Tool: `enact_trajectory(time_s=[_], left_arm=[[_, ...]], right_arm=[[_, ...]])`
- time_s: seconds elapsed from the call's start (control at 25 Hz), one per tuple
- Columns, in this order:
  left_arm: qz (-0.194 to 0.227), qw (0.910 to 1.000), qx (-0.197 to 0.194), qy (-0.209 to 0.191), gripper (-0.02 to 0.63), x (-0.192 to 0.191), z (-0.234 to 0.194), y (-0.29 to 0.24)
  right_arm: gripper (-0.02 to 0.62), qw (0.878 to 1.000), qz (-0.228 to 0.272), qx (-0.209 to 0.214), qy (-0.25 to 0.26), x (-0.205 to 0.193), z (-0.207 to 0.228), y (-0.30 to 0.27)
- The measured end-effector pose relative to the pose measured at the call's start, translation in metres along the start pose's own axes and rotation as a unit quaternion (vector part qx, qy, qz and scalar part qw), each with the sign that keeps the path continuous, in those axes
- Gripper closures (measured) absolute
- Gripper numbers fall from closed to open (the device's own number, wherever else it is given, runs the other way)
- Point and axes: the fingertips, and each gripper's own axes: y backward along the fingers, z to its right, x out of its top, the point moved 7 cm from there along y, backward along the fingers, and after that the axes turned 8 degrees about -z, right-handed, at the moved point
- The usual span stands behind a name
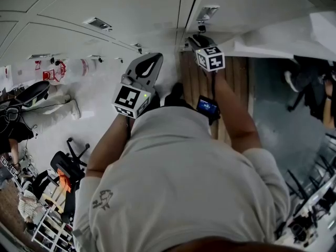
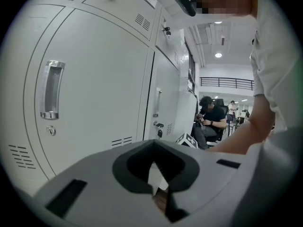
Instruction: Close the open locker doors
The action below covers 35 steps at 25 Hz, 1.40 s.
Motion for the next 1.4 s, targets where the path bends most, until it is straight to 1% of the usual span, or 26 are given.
enact_trajectory(time_s=[0.28, 0.52, 0.64, 0.8, 1.04, 1.2, 1.4], left_arm=[[0.018, 0.9996, -0.014, -0.016, 0.611, 0.01, 0.013, 0.003], [0.042, 0.9983, -0.024, -0.032, 0.611, 0.021, 0.019, 0.011], [0.056, 0.9976, -0.024, -0.034, 0.611, 0.03, 0.017, 0.017], [0.077, 0.996, -0.022, -0.039, 0.611, 0.042, 0.016, 0.028], [0.112, 0.9925, -0.015, -0.046, 0.611, 0.064, 0.017, 0.046], [0.122, 0.9914, -0.009, -0.047, 0.61, 0.068, 0.016, 0.054], [0.128, 0.9904, -0.009, -0.052, 0.611, 0.068, 0.016, 0.071]], right_arm=[[0.511, 1.0, 0.029, -0.004, 0.003, 0.003, -0.016, 0.039], [0.511, 0.997, 0.073, -0.008, 0.005, 0.015, -0.036, 0.087], [0.511, 0.995, 0.098, -0.005, 0.02, 0.026, -0.051, 0.115], [0.511, 0.989, 0.14, 0.002, 0.049, 0.044, -0.075, 0.155], [0.511, 0.976, 0.205, 0.005, 0.079, 0.072, -0.103, 0.205], [0.511, 0.969, 0.226, 0.004, 0.097, 0.083, -0.111, 0.217], [0.511, 0.966, 0.236, 0.011, 0.103, 0.09, -0.124, 0.221]])
